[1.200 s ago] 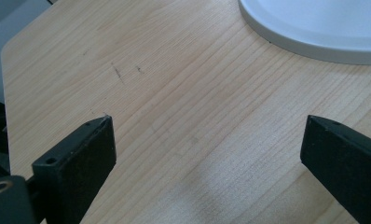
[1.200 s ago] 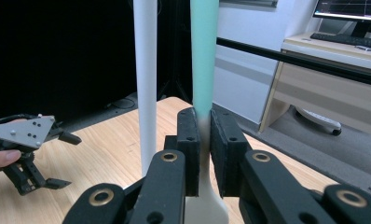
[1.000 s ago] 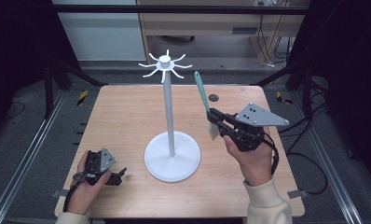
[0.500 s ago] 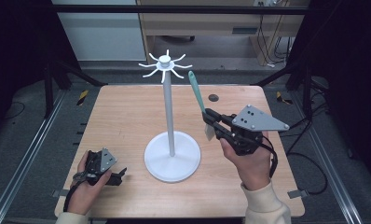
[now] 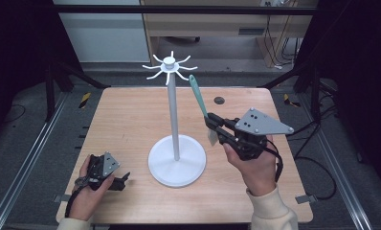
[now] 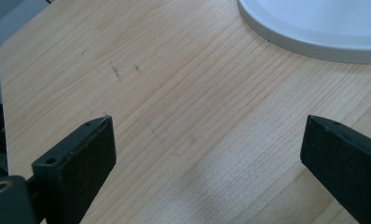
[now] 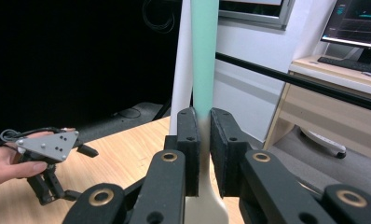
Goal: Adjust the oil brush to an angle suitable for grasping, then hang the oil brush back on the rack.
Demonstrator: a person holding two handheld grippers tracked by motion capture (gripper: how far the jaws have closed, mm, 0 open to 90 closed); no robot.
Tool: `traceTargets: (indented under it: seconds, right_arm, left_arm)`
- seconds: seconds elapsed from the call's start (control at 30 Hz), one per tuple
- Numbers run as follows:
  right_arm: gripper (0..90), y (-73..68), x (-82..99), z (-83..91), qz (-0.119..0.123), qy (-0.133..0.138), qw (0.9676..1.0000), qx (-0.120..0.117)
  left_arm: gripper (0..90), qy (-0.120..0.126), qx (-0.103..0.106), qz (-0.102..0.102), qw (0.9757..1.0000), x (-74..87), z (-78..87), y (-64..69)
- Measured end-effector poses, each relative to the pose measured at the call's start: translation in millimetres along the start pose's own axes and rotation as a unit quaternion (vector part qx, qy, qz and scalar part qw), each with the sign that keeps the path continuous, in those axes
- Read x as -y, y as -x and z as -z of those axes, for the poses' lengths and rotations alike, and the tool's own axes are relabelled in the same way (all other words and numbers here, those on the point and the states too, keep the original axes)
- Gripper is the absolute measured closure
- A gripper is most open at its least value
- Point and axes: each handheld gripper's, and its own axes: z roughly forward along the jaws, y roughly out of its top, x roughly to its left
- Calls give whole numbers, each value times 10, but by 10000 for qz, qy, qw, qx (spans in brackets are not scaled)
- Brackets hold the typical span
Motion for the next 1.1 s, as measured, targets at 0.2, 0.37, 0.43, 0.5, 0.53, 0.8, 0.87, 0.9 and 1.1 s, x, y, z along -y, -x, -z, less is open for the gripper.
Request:
traceTargets:
  seconds: [0.2,0.37,0.43,0.5,0.53,0.8,0.87,0.9,1.1]
  right_arm:
    - [825,-7,3,-17,-7,-26,10000,-22]
    - [825,-8,0,-27,-24,-49,10000,-38]
    - [825,-11,-1,-36,-11,-67,10000,-54]
    - [825,-18,-1,-47,-13,-79,9999,-73]
    - [825,-20,0,-52,-15,-87,9999,-69]
    - [825,-38,2,-97,-18,-128,9999,-106]
    - [825,-37,4,-114,-31,-130,9999,-94]
    - [825,-37,5,-122,-34,-132,9999,-96]
    - [825,-45,2,-174,-42,-161,9998,-88]
  left_arm:
    - [28,7,0,-8,10000,-4,-4,6]
    - [28,3,-2,-12,10000,-5,-3,7]
    - [28,6,-3,-8,10000,-3,-4,4]
    - [28,14,-8,1,10000,-4,-4,4]
    - [28,11,-7,-6,10000,-4,-3,5]
    - [28,6,-2,-11,10000,-4,-3,8]
    - [28,4,-4,-9,10000,-2,-3,4]
    - [28,5,-5,-9,10000,-2,-3,5]
    - [28,-2,3,-23,10000,-6,-5,10]
